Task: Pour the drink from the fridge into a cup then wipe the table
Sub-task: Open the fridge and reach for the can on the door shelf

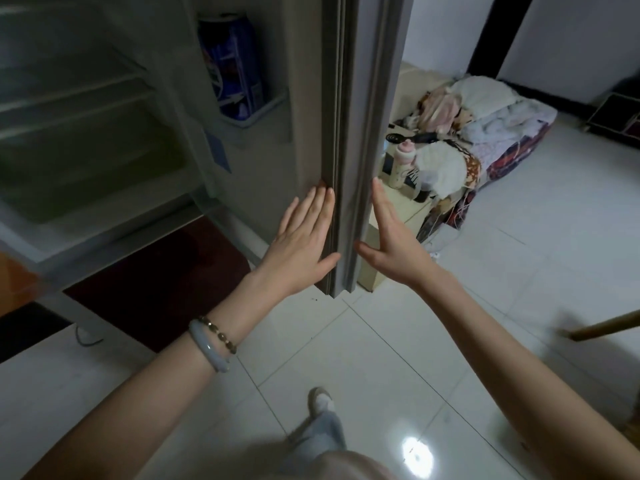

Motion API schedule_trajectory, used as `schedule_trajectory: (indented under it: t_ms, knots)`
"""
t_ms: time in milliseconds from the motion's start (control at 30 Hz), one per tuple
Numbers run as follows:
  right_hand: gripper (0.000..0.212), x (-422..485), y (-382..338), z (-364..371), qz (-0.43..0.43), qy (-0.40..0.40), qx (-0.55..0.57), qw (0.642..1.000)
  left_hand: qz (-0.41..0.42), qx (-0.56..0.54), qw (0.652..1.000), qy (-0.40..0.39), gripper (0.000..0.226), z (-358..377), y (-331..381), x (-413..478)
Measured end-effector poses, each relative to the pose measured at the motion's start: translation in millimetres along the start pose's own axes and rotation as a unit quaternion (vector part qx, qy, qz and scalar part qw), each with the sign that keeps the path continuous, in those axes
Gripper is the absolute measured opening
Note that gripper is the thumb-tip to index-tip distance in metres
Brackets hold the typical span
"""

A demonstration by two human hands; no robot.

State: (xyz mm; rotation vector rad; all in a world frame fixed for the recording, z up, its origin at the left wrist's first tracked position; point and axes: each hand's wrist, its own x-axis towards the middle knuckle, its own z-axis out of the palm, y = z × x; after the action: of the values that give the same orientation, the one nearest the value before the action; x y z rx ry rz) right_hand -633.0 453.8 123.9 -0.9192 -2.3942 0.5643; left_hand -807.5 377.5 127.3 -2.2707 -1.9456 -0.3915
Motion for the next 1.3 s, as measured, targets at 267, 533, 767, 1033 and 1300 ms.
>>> schedule_trajectory:
  t_ms: [267, 533, 767, 1033, 1300]
  knots:
    - [0.098, 47, 67, -34, 0.027, 0.014, -0.023, 0.999, 0.056, 0.028, 0.998, 0.018, 0.082, 30, -1, 87]
    - [0.099, 92, 111, -47, 0.054, 0.021, -0.062, 0.996, 0.091, 0.066, 0.994, 0.007, 0.081, 51, -11, 157]
    - [0.095, 123, 146, -56, 0.035, 0.026, -0.084, 0.996, 0.037, 0.077, 0.996, 0.031, 0.083, 68, -11, 191]
    - [0.096, 170, 200, -74, 0.003, -0.010, -0.085, 0.996, 0.002, 0.095, 0.995, 0.016, 0.086, 84, -9, 245]
    - [0.093, 220, 244, -89, -0.045, -0.054, -0.072, 0.995, -0.036, 0.092, 0.995, 0.003, 0.082, 94, -11, 303]
